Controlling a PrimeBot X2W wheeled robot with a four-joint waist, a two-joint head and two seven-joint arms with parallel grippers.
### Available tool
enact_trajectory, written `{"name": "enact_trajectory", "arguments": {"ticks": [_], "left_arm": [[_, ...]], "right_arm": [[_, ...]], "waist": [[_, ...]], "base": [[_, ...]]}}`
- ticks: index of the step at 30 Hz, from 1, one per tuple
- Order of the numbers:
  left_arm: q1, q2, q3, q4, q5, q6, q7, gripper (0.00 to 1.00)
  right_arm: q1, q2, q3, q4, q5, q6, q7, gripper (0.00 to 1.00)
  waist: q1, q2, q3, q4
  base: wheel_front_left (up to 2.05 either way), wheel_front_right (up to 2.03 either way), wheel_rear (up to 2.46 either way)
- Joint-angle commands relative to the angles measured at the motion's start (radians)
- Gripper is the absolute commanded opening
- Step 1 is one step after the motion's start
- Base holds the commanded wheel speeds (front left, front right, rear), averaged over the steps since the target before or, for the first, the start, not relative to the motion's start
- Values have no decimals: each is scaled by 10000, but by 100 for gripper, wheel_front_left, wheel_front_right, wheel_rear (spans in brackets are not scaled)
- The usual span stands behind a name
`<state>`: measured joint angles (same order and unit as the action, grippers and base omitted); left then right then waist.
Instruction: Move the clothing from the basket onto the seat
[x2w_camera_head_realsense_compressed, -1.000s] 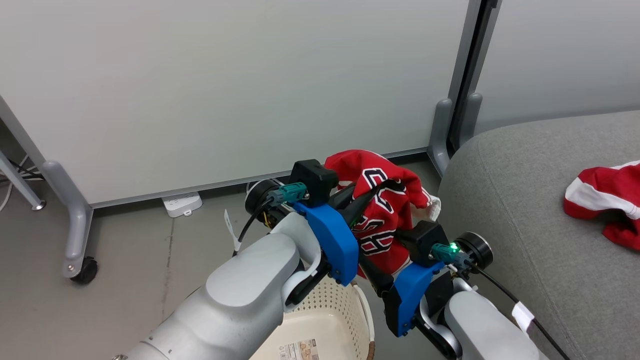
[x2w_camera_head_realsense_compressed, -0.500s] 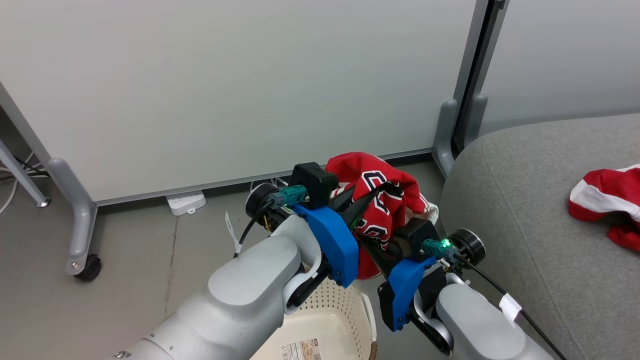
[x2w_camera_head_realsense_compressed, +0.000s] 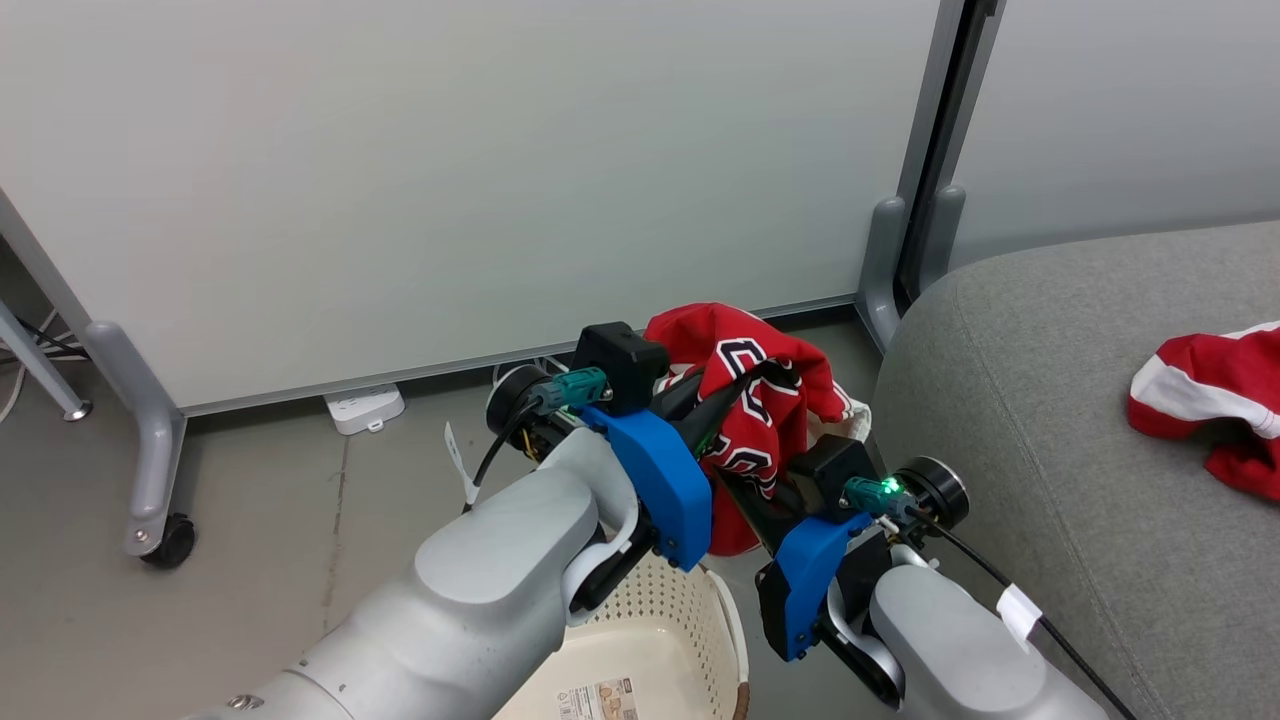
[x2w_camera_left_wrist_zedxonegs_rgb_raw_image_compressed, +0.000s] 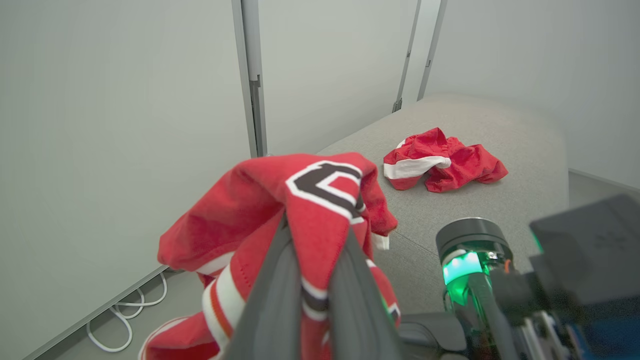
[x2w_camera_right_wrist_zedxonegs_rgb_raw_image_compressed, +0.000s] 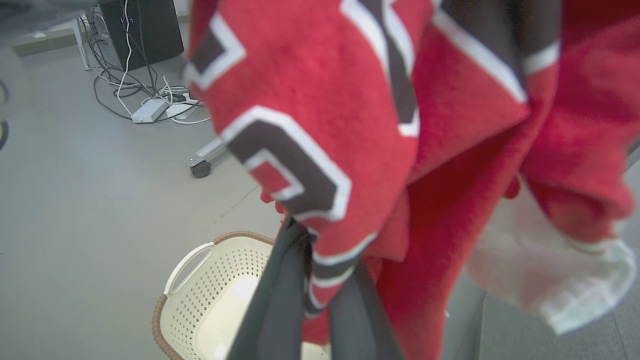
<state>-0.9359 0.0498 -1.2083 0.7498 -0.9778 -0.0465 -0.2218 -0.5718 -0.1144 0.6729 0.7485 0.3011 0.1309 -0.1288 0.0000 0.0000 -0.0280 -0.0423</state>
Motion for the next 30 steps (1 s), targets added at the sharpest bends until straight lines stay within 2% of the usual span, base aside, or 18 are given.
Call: {"name": "enact_trajectory", "arguments": {"ticks": [1, 2, 3, 4, 13, 17, 25, 30], "left_arm": [[-163, 15, -57, 24, -69, 23, -89, 0], [-163, 15, -57, 24, -69, 23, -89, 0], [-186, 17, -100, 48, -120, 27, -107, 45], [-206, 15, -115, 61, -132, 38, -116, 100], [439, 61, 144, -84, 233, -319, -443, 100], [973, 283, 923, -730, 895, -323, -430, 100], [3427, 903, 3103, -2947, 3184, -269, -436, 100], [4969, 1134, 4390, -3741, 4442, -204, -438, 100]], "right_arm": [[-129, 6, 46, 71, 71, -3, -51, 0], [-129, 6, 46, 71, 71, -3, -51, 0], [-171, -20, 63, 100, 70, -3, -96, 0], [-197, -28, 75, 112, 81, -3, -106, 0], [-222, -104, 96, 98, 97, -3, -267, 0], [-161, -140, 55, 53, 66, -3, -270, 0], [36, -279, -208, -19, 74, -3, -261, 0], [120, -338, -381, -83, 21, -3, -232, 0]], "waist": [[0, 0, -10, 6], [0, 0, -10, 6], [0, 0, -19, 10], [0, 0, -21, 10], [0, 0, 12, 33], [0, 0, 52, 59], [0, 0, 113, 162], [0, 0, 120, 193]], "base": [[0, 0, 0], [0, 0, 0], [0, 0, 0], [0, 0, 0], [0, 0, 0], [0, 0, 0], [0, 0, 0], [0, 0, 0]]}}
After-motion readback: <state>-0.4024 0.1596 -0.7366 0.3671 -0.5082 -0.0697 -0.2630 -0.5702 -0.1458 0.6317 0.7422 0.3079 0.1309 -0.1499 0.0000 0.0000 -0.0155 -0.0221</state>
